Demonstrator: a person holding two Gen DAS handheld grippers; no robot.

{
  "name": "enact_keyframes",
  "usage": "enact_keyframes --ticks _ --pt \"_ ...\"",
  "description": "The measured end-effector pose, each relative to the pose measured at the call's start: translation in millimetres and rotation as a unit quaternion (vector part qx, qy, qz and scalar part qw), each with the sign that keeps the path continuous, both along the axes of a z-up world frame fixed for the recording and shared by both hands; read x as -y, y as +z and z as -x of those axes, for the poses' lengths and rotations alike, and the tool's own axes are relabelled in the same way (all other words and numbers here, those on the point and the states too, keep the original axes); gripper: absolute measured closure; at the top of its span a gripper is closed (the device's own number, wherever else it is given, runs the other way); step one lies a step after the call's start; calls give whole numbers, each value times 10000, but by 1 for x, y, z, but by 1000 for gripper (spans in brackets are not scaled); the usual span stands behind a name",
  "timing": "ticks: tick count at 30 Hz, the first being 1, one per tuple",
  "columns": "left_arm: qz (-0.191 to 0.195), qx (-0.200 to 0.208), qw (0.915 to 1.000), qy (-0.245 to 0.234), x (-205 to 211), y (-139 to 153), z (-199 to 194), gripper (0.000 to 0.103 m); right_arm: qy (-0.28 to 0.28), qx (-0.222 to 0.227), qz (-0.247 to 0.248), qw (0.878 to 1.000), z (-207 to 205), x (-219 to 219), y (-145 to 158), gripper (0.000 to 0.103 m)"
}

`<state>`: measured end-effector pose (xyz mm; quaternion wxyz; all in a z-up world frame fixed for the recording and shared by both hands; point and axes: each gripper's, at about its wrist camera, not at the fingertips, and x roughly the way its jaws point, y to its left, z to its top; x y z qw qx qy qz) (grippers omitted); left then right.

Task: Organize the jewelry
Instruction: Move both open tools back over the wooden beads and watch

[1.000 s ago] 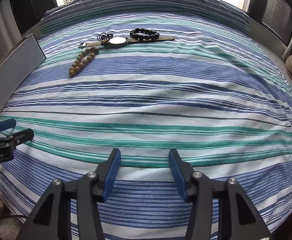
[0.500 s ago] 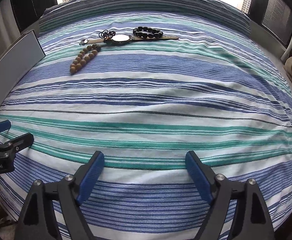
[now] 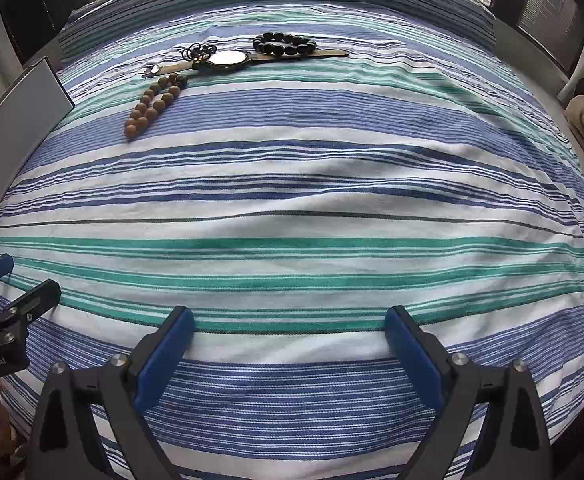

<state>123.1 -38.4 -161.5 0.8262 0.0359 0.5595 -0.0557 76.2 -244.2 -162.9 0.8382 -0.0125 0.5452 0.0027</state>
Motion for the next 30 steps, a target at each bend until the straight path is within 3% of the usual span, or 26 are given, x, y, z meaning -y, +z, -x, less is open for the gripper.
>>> enact_keyframes --ticks 17,22,25,30 --pt "6 74 9999 -69 3 1 -1 0 169 72 30 9998 1 -4 -1 0" --pt "-45 -506 9985 -192 8 2 -20 1 286 -111 32 9995 -4 -3 0 0" --pt "271 -679 9967 -360 13 17 -42 1 405 -341 -45 9986 -10 -1 1 0" --pt "813 -655 9922 -679 34 47 -101 1 183 -248 -457 9985 -15 21 12 0"
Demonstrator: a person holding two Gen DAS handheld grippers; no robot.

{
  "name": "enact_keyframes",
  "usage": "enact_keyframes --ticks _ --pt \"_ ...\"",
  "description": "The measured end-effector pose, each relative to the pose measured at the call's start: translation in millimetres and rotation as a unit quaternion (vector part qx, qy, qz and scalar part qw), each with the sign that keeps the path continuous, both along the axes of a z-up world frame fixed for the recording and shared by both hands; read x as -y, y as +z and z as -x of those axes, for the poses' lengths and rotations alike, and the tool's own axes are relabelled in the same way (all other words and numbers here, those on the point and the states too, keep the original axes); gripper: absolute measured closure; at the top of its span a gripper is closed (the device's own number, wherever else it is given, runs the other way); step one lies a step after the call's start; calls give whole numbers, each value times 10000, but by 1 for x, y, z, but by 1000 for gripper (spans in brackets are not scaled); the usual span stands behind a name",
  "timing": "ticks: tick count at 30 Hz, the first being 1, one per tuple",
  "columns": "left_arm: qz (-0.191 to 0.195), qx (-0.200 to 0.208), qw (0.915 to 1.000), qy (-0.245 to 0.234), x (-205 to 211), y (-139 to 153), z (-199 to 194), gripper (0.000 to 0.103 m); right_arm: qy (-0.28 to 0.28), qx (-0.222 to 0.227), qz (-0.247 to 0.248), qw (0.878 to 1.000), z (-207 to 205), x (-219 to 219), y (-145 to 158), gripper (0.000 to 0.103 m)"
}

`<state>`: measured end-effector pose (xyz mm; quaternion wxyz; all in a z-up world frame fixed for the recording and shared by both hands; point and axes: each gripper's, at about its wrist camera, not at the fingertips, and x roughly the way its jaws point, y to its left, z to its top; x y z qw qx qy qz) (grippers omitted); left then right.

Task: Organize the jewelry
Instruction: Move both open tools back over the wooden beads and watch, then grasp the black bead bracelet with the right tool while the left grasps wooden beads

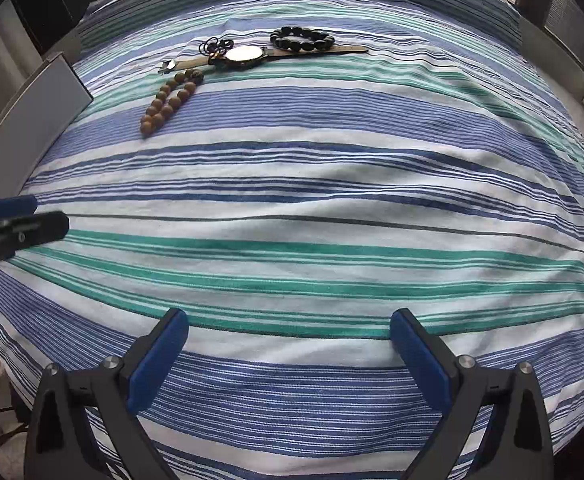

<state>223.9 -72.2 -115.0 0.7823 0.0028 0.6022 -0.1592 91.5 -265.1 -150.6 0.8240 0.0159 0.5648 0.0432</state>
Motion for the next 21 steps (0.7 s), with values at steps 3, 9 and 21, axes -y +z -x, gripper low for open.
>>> enact_keyframes --ticks 3,9,21 --pt "-75 -64 9999 -56 18 -9 -40 1 -4 83 -190 9998 -11 10 12 0" --pt "-457 -105 9988 128 35 -41 -78 1 155 640 -374 9971 -89 39 65 0" --pt "-863 277 9958 140 58 -46 -72 29 791 -274 -70 9965 -291 -7 24 0"
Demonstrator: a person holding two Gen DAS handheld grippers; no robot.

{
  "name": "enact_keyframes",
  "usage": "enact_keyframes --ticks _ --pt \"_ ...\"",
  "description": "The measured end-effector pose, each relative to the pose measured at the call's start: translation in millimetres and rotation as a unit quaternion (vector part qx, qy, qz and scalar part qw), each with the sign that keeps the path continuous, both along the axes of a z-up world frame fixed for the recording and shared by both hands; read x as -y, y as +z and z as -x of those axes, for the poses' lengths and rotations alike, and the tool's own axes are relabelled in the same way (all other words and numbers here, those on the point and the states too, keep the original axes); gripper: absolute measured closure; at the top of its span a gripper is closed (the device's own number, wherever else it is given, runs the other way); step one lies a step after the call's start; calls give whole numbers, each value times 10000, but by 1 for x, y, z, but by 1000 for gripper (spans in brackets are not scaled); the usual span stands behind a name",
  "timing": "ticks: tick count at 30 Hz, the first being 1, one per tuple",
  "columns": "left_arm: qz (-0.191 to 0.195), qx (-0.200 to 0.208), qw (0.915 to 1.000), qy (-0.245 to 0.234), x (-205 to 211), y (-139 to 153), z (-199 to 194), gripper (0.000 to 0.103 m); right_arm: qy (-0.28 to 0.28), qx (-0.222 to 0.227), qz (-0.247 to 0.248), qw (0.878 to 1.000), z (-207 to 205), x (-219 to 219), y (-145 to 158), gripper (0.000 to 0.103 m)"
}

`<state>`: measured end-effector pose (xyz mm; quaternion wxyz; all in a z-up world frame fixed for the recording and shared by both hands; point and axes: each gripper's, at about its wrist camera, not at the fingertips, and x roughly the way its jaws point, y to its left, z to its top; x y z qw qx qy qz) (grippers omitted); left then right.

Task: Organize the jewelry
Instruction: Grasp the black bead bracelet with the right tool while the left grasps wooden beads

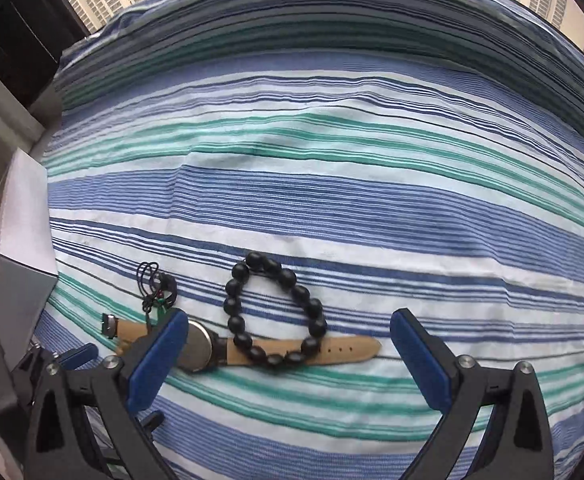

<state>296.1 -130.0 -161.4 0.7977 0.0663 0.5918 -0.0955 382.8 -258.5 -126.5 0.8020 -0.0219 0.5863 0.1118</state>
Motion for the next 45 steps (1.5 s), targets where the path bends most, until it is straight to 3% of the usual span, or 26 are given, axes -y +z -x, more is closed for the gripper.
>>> enact_keyframes --ticks 3,4,6,8,9,10,12,18,27,31,34,35,36,41,45 --pt "64 68 9999 -46 2 4 1 73 197 -127 376 9990 -10 -19 -22 2" --pt "100 49 9999 -52 1 5 1 82 211 -182 460 9986 -9 -21 -27 4" --pt "229 -15 9997 -20 -1 5 2 82 185 -27 664 9976 -5 -25 -27 13" --pt "360 -84 9993 38 -5 5 3 83 71 16 649 9979 0 -24 -21 35" --pt "449 -130 9989 72 -7 6 5 83 28 0 645 9979 2 -23 -19 61" --pt "538 -153 9984 96 -10 8 7 84 -25 -32 649 9979 3 -21 -17 80" --pt "532 -50 9985 93 -16 16 15 103 -126 -91 451 9989 6 -15 -15 81" --pt "561 -62 9983 125 -48 29 36 103 -339 105 -38 9994 36 8 10 81" --pt "734 -135 9972 92 -90 42 76 103 -78 149 -529 9985 114 19 63 81" --pt "767 -196 9969 23 -85 39 70 99 106 -173 -126 9997 148 23 51 80" --pt "996 -282 9946 11 -78 35 57 80 94 -387 70 9992 164 26 31 73" --pt "1087 -316 9936 27 -74 34 51 78 57 -387 33 9992 168 30 27 69" --pt "1137 -352 9929 55 -71 32 45 78 14 -362 -55 9993 173 33 25 63" --pt "1020 -340 9941 171 -55 28 17 78 -320 -99 -537 9980 190 60 35 63" --pt "783 -324 9962 211 -43 18 -1 78 -500 -31 -580 9971 191 79 43 63"
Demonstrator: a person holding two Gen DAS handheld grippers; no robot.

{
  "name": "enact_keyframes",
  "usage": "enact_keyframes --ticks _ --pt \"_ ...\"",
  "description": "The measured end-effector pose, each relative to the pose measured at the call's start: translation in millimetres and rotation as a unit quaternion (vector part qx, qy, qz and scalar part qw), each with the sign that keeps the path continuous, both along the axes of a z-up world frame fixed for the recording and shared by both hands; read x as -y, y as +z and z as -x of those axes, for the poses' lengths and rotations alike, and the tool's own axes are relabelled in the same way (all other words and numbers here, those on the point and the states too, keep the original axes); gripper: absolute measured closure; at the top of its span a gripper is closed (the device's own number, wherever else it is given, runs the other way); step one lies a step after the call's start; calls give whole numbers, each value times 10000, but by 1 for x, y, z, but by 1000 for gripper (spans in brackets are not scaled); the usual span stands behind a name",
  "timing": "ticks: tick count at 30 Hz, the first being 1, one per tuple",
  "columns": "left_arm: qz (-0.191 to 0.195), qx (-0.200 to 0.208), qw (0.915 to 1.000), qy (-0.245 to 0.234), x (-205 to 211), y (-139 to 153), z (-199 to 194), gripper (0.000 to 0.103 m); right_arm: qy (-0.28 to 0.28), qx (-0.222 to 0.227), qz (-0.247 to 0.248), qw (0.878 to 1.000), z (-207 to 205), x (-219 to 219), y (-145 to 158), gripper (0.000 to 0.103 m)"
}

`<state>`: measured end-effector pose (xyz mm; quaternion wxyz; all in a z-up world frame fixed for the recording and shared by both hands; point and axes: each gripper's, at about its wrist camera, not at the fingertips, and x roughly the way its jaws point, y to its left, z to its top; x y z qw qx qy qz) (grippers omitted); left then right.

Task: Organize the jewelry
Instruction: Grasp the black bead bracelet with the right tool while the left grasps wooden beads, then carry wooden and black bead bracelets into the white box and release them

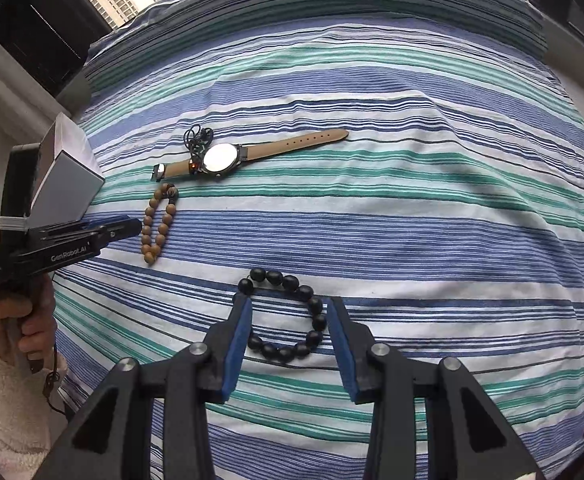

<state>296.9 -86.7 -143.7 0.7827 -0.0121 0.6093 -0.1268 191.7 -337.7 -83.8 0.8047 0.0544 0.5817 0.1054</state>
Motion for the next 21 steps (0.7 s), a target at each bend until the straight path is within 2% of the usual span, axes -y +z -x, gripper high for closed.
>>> enact_keyframes --ticks 3,4,5,6,9,13,18,21 --pt "-256 208 9994 -35 10 -5 -2 78 -121 -27 -4 9999 -2 12 -2 63" --pt "-411 295 9987 -87 14 -5 0 88 -147 -34 -2 9999 -3 14 -4 63" --pt "-551 365 9977 -140 17 -6 1 94 -168 -40 -13 9999 -3 16 -6 63" --pt "-575 408 9973 -184 18 -6 4 94 -191 -50 -39 9998 -3 18 -8 63" --pt "-420 307 9985 -176 7 -4 15 94 -217 -112 -109 9996 -3 21 -14 63" --pt "-239 396 9989 -114 -18 10 35 94 -94 -322 -129 9994 -1 15 -27 64" --pt "-127 383 9991 95 -53 17 55 94 206 -249 191 9993 -11 -8 -43 64" --pt "-35 340 9992 219 -66 19 62 94 415 -363 424 9976 -17 -22 -59 64"
